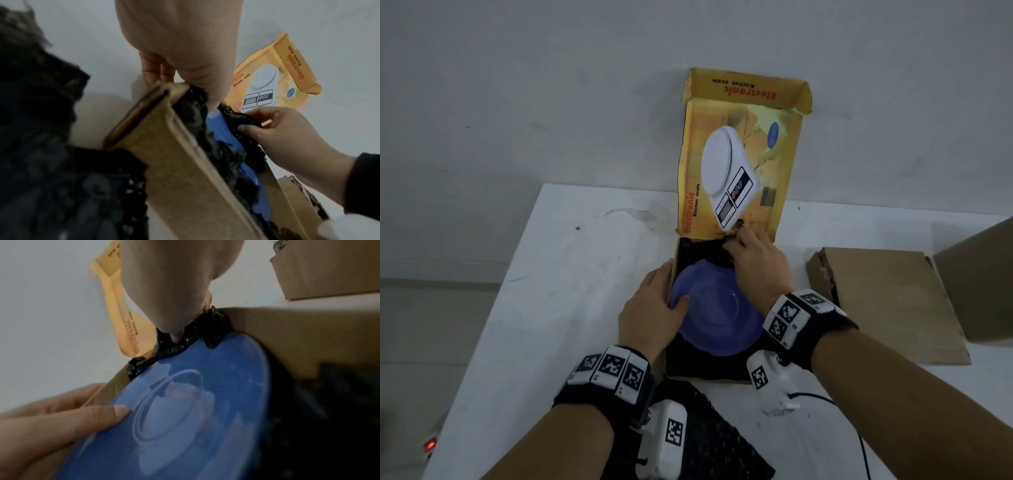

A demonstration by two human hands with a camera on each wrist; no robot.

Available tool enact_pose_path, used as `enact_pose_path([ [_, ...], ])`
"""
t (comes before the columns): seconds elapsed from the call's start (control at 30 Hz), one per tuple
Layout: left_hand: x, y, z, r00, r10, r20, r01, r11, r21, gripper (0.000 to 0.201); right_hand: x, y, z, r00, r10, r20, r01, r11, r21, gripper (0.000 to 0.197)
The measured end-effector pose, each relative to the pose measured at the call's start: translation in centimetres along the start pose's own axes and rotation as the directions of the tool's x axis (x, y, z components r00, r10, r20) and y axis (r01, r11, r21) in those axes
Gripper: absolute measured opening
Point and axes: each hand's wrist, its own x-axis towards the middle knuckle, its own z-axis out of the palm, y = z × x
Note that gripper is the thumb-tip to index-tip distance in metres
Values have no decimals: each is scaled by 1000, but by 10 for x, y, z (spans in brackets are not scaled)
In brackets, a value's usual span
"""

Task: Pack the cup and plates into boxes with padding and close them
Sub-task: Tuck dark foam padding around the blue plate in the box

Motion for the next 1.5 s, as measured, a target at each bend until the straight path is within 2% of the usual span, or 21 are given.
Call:
enact_pose_path([
  [0.1, 1, -1, -1, 1000, 4, 1, -4, 1000, 3, 67, 7, -5, -5, 991, 120, 60, -125, 988, 89, 28],
  [0.33, 9, 0, -2, 1000, 0, -30, 1, 998, 55, 49, 0, -12, -4, 951, 94, 294, -118, 991, 66, 39],
  [0.43, 10, -1, 0, 999, -2, -38, 4, 999, 51, 49, 2, -9, 0, 955, 55, 292, -62, 998, 14, 35],
  [0.6, 9, 1, 0, 999, -6, -32, 8, 998, 60, 53, 20, -11, -12, 965, 90, 245, -92, 996, -2, 20],
  [0.7, 10, 2, 0, 1000, 1, -27, 0, 998, 66, 53, 19, -18, -14, 964, 65, 259, -67, 998, -3, 26],
  [0.87, 10, 0, -1, 1000, 10, -23, -9, 997, 75, 54, 17, -23, -9, 935, 0, 354, -8, 1000, 18, 30],
  [1.0, 8, 0, -1, 1000, 2, -23, 0, 997, 72, 54, 6, -16, -8, 953, -21, 303, 53, 994, -97, 38],
  [1.07, 8, 0, 0, 1000, 0, -25, 2, 998, 68, 53, 0, -18, -5, 956, 30, 292, -12, 998, -63, 41],
  [1.13, 8, 0, 1, 1000, 8, -26, -7, 998, 63, 50, -6, -25, 0, 933, 80, 352, -97, 995, 34, 48],
  [1.23, 7, 1, 2, 1000, 1, -27, 1, 998, 58, 48, -5, -28, 1, 890, 95, 445, -158, 982, 106, 61],
  [1.33, 5, 2, 2, 999, -4, -35, 6, 999, 52, 53, 1, -16, -10, 883, 105, 458, -217, 956, 199, 58],
  [1.43, 6, 3, 1, 999, 0, -41, 2, 999, 34, 53, -3, -10, -16, 903, 149, 403, -243, 950, 194, 57],
  [1.5, 7, 3, 2, 999, 1, -45, 1, 999, 34, 51, -5, -15, -15, 869, 125, 478, -232, 958, 171, 67],
])
